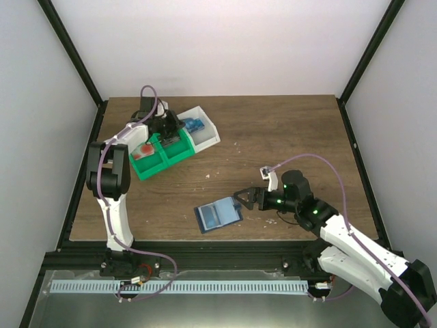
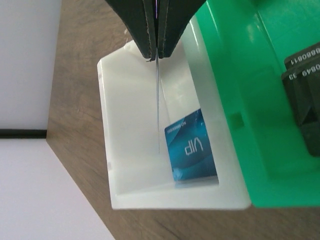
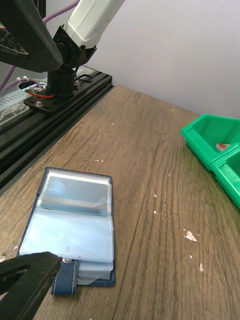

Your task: Take the credit cards out of the card holder

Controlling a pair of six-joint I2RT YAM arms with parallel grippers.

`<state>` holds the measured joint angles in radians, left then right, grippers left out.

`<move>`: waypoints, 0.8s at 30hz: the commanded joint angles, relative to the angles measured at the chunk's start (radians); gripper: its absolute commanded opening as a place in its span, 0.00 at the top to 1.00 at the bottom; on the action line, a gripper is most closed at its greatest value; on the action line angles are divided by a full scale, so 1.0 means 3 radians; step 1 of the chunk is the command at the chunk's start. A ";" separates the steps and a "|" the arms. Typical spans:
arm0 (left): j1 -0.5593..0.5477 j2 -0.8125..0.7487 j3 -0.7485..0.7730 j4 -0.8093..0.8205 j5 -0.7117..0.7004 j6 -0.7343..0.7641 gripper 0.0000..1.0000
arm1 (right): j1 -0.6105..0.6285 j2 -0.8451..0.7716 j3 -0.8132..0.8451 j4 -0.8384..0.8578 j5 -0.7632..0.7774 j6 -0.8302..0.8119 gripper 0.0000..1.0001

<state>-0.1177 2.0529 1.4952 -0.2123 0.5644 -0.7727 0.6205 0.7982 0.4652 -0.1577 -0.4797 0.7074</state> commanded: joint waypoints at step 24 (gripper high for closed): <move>-0.0007 0.0347 0.0370 -0.0029 -0.0167 -0.0218 0.96 | 0.0006 -0.0032 0.0132 -0.0057 0.0084 0.0012 0.00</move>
<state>-0.1177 2.1323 1.5764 -0.2203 0.5205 -0.8345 0.6205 0.8009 0.4652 -0.1577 -0.4694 0.7124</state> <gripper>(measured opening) 0.036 0.997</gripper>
